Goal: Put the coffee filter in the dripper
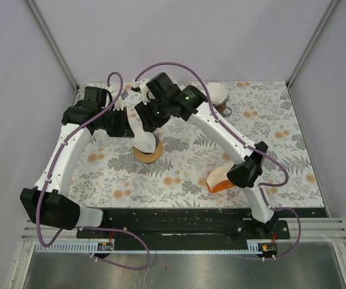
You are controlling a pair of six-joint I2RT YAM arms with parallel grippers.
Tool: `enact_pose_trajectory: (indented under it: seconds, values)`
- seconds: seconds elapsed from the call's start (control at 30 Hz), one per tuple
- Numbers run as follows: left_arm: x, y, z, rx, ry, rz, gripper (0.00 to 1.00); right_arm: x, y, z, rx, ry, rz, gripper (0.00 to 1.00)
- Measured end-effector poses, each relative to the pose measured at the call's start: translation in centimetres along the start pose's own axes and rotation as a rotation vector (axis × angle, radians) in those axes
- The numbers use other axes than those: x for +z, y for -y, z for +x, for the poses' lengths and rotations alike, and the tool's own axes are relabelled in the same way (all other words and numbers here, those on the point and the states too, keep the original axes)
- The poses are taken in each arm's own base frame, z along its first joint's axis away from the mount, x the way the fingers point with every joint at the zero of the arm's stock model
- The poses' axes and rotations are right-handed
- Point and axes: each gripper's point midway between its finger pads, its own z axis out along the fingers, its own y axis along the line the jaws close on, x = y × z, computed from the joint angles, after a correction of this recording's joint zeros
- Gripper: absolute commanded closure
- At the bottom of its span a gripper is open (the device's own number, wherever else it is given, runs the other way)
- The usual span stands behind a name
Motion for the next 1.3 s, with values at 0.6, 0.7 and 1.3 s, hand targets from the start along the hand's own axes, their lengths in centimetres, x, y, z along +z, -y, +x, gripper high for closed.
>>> enact_pose_trajectory:
  seconds: [0.6, 0.7, 1.3]
  values:
    - [0.9, -0.2, 0.2, -0.029, -0.030, 0.006, 1.00, -1.1, -4.5, 0.1, -0.176, 0.140, -0.164, 1.00]
    - [1.0, -0.2, 0.2, -0.031, -0.034, 0.010, 1.00, 1.8, -3.4, 2.4, -0.160, 0.063, -0.133, 1.00]
    - [-1.5, -3.2, -2.3, -0.133, 0.036, -0.021, 0.35, 5.8, -1.7, 4.5, -0.202, -0.065, -0.011, 1.00]
